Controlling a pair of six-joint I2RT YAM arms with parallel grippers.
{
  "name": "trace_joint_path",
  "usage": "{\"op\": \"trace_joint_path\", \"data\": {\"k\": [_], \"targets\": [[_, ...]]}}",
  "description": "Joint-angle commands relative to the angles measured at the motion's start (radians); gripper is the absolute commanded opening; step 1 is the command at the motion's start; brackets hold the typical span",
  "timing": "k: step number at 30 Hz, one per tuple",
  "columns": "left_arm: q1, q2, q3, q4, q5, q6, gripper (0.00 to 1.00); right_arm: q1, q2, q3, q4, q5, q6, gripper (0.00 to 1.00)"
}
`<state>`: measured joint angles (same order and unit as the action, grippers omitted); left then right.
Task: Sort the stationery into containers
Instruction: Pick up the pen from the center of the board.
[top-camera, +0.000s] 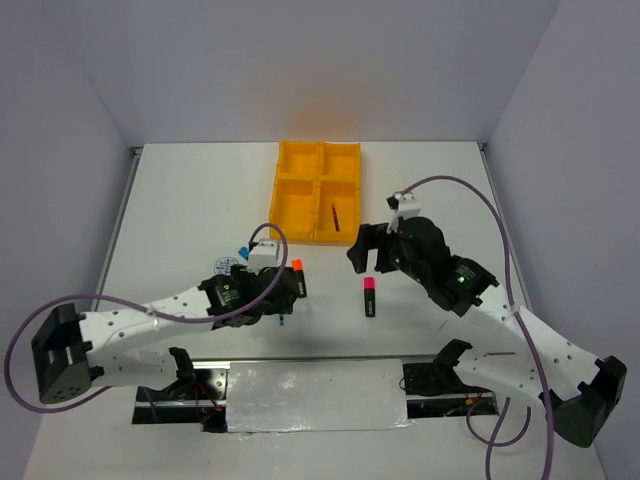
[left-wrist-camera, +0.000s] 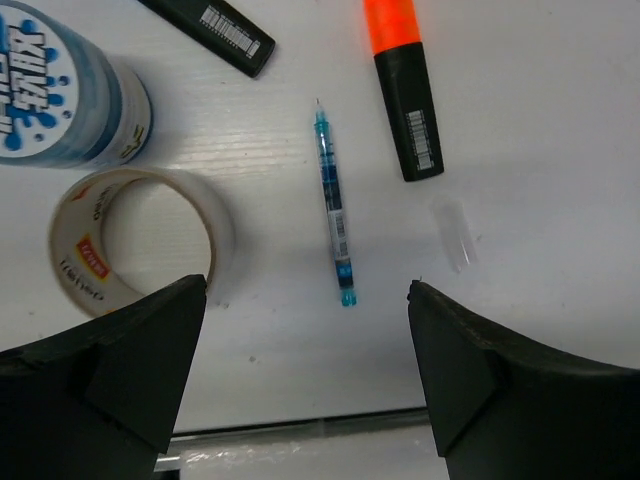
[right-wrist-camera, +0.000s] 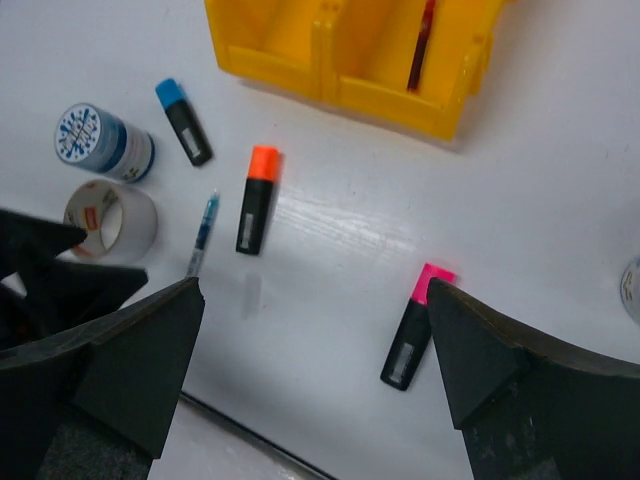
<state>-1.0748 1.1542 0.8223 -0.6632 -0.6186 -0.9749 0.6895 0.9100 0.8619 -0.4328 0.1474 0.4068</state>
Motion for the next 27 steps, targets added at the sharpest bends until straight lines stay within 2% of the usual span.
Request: {"op": "trace_joint_path", "data": {"k": [1,7,12,19,27], "targets": [[0.071,0.089,0.021,0.131,0.12,0.016,0.92,0.051,-0.08,-0.029,-0.156,0.107,0.053,1.0],[0.093,0.235,0.074,0.149,0.166,0.025,0.92,0.065,-0.207,-0.099,-0.176,0.02,0.076,1.0],[0.124,0.314,0.054,0.178,0.224,0.018,0.86,0.087,-0.27,-0.109,-0.19,0.0,0.087,1.0],[0.151,0.39,0.051,0.232,0.28,0.044,0.85,0.09,-0.278,-0.124,-0.201,-0.011,0.084,1.0],[0.161,0.469,0.104,0.13,0.254,0.005,0.81,0.097,-0.269,-0.138,-0.181,-0.023,0.084,1.0]]}}
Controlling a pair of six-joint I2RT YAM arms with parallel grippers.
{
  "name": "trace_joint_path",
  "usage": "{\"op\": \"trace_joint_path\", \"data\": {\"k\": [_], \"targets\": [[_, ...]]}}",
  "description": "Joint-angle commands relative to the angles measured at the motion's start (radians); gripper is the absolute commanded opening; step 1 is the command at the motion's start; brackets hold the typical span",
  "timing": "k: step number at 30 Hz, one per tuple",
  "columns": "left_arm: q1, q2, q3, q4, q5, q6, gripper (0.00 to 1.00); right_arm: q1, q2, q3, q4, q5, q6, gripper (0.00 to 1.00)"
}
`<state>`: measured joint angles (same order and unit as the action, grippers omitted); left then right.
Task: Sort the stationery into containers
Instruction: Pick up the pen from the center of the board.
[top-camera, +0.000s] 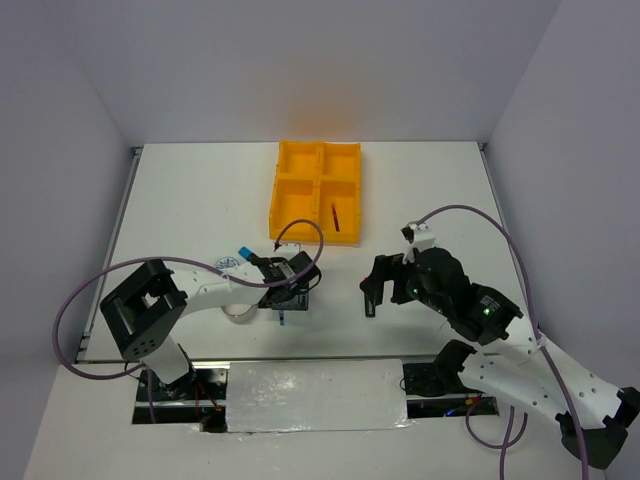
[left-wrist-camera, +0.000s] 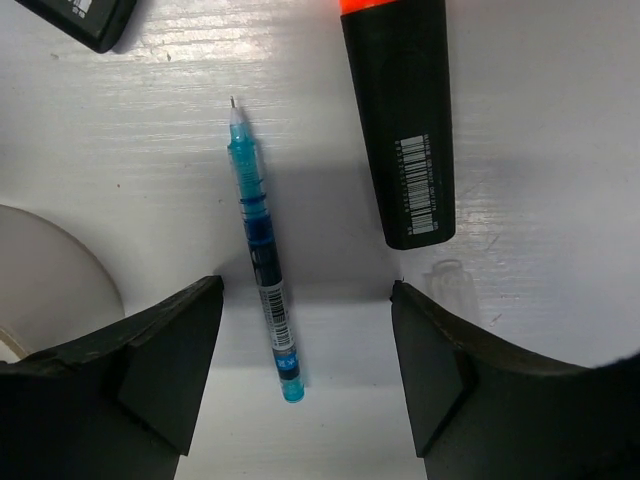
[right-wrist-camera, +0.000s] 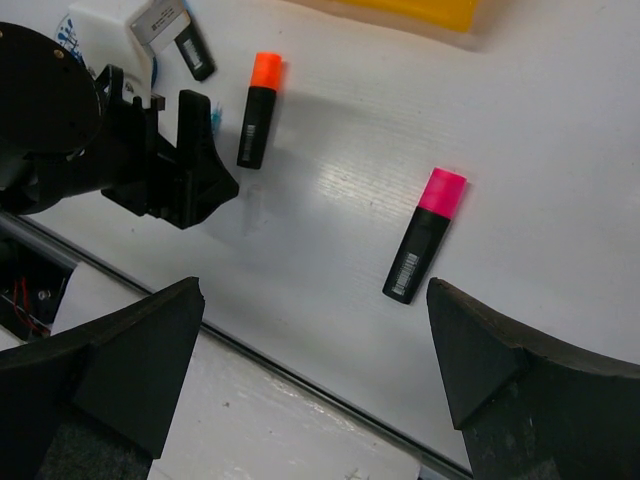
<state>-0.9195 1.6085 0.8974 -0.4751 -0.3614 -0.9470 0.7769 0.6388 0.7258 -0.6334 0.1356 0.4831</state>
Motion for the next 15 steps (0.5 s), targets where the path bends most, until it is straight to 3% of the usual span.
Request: {"op": "trace_joint_path", "data": {"k": [1,11,15], "targets": [[0.005,0.011,0.029,-0.066,-0.01,-0.027,0.8,0.012,0.002,0.0,0.023,-0.011,0.006,1.0],[0.024,0.008,0.014,-0.102,0.036,-0.042,0.68,0.022,0.012,0.017,0.024,-0.014,0.0,1.0],[0.047,0.014,-0.014,-0.077,0.076,-0.024,0.59,0.028,0.001,0.011,0.031,-0.022,0.002,1.0]]}}
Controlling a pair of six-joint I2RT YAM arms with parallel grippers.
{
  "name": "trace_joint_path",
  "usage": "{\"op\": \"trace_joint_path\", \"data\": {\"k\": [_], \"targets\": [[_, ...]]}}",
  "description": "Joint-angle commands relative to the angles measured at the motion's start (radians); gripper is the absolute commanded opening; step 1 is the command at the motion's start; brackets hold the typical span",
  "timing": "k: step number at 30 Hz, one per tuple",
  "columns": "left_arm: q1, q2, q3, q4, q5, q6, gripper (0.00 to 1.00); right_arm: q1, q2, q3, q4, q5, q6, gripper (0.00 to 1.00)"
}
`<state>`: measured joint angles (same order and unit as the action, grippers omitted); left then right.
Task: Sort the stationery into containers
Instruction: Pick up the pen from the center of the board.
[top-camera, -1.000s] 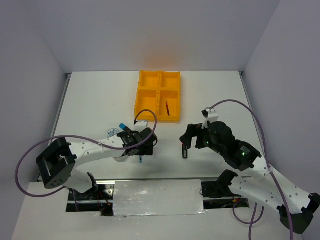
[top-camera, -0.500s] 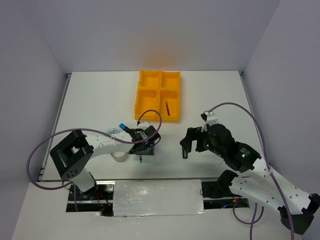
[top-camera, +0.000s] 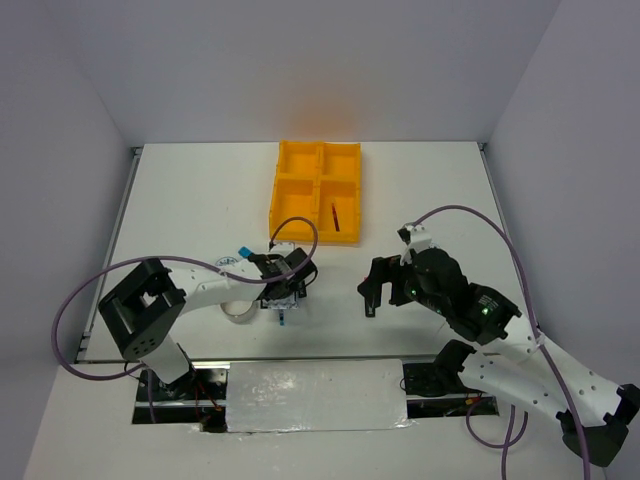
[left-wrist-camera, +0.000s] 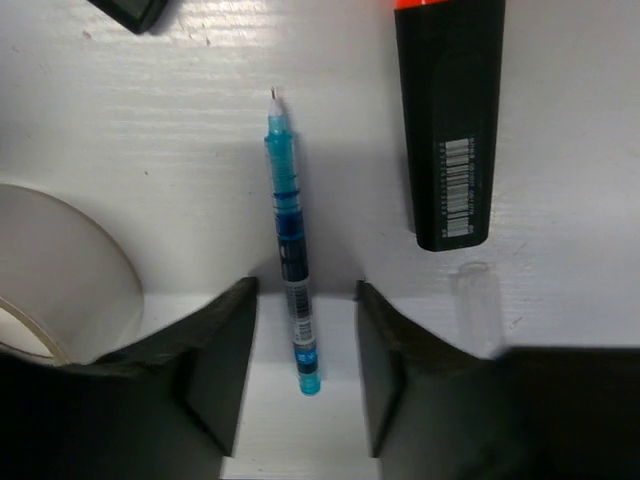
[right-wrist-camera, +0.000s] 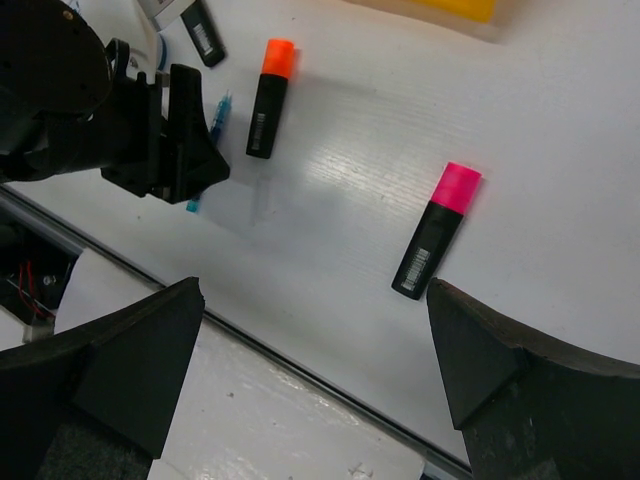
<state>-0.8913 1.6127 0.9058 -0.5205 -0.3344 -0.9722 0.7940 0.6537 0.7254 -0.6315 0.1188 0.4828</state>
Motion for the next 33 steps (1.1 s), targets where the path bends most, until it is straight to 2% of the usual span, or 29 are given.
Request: {"op": "trace_joint_path", "data": {"k": [1,3,6,9,13,18,23,27,33], "targets": [[0.023,0.016,-0.03,-0.024,0.06,0.004,0.52,0.013,-0.017,0.009,0.032,-0.01,0.002,1.0],[0.026,0.022,-0.034,-0.019,0.069,0.013,0.46,0.013,-0.022,0.008,0.033,-0.014,-0.001,1.0],[0.026,0.027,-0.042,-0.018,0.077,0.012,0.25,0.014,-0.026,0.006,0.035,-0.018,-0.004,1.0],[0.026,0.006,-0.061,-0.013,0.081,0.01,0.14,0.014,-0.035,0.0,0.047,-0.028,-0.004,1.0],[0.025,-0.04,-0.071,-0.019,0.08,0.009,0.06,0.016,-0.04,-0.018,0.073,-0.034,-0.003,1.0],[0.025,-0.148,-0.07,-0.074,0.049,0.015,0.0,0.014,-0.003,-0.05,0.122,-0.068,0.005,1.0],[0.023,-0.318,-0.03,-0.162,0.003,0.052,0.0,0.034,0.086,-0.092,0.193,-0.076,0.016,1.0],[0.022,-0.509,0.031,-0.257,-0.087,0.081,0.0,0.095,0.245,-0.089,0.275,-0.045,0.028,1.0],[0.023,-0.721,0.128,-0.351,-0.132,0.199,0.0,0.22,0.525,0.034,0.303,0.007,0.063,0.95]]}}
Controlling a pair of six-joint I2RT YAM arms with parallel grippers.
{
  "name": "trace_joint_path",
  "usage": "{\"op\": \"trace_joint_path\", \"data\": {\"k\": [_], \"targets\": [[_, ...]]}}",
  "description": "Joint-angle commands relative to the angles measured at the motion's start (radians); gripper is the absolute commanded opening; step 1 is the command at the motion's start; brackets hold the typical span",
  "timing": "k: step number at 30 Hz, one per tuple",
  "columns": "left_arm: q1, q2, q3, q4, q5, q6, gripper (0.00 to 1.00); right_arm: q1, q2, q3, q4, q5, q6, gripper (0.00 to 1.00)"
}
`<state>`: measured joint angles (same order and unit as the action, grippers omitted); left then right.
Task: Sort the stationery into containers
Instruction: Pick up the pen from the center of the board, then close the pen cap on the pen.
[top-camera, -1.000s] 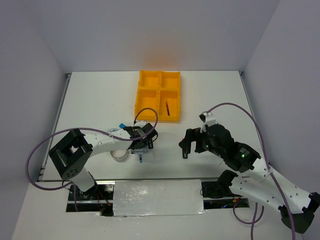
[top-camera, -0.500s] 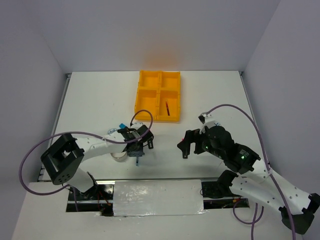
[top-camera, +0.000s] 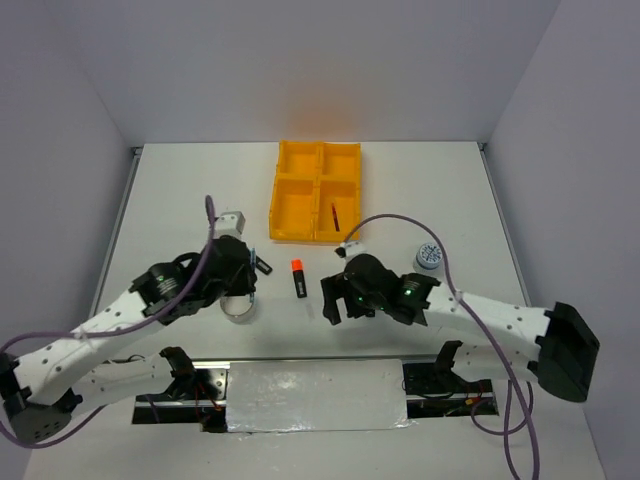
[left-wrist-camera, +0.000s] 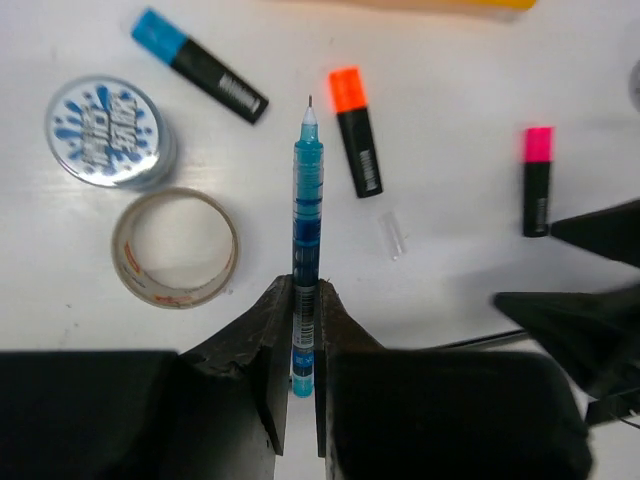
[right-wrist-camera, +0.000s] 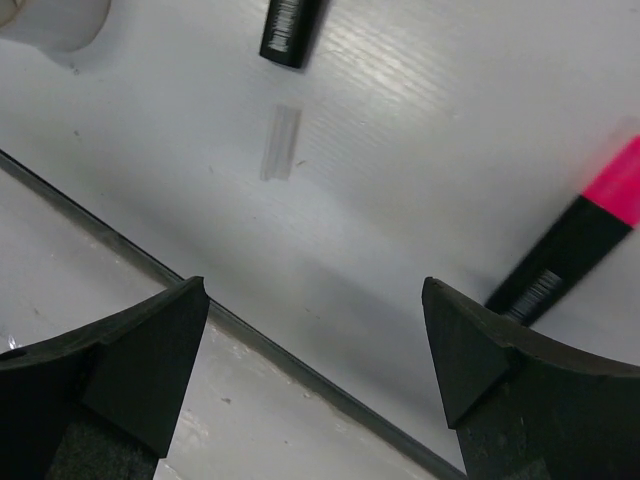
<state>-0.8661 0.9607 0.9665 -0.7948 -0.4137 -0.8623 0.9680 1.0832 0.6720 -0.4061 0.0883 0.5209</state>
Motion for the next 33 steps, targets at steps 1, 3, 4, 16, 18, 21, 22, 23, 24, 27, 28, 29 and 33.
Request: {"op": "trace_joint_path", "data": {"k": [1,3,4,16,18,21,22,23,24,27,28,29,33], "targets": [[-0.004,-0.115,0.078,-0.087,-0.044,0.138,0.0,0.069,0.13,0.121,0.084,0.034,0.027,0.94],[-0.005,-0.158,0.09,-0.09,-0.025,0.192,0.0,0.087,0.237,0.155,0.095,0.027,0.033,0.89],[-0.004,-0.201,0.087,-0.089,-0.011,0.241,0.0,0.095,0.269,0.188,0.096,0.025,0.03,0.88],[-0.005,-0.51,-0.034,0.023,0.15,0.333,0.06,0.135,0.603,0.417,-0.006,0.086,0.021,0.78],[-0.005,-0.534,-0.043,0.031,0.162,0.333,0.08,0.14,0.641,0.435,-0.016,0.087,0.016,0.7],[-0.005,-0.534,-0.054,0.043,0.179,0.332,0.09,0.147,0.69,0.468,-0.057,0.134,0.021,0.66],[-0.004,-0.53,-0.052,0.04,0.179,0.33,0.08,0.147,0.707,0.474,-0.081,0.148,0.028,0.66],[-0.004,-0.524,-0.051,0.04,0.181,0.33,0.07,0.149,0.712,0.48,-0.091,0.159,0.033,0.65],[-0.004,-0.516,-0.051,0.039,0.184,0.332,0.07,0.15,0.716,0.482,-0.095,0.169,0.037,0.64],[-0.005,-0.504,-0.052,0.042,0.19,0.332,0.06,0.156,0.712,0.475,-0.092,0.174,0.042,0.63],[-0.005,-0.499,-0.054,0.042,0.191,0.333,0.06,0.155,0.713,0.475,-0.092,0.176,0.042,0.62],[-0.004,-0.499,-0.054,0.045,0.193,0.335,0.06,0.156,0.713,0.474,-0.091,0.177,0.039,0.6],[-0.005,-0.507,-0.055,0.045,0.194,0.333,0.06,0.156,0.73,0.479,-0.096,0.172,0.037,0.56]]}}
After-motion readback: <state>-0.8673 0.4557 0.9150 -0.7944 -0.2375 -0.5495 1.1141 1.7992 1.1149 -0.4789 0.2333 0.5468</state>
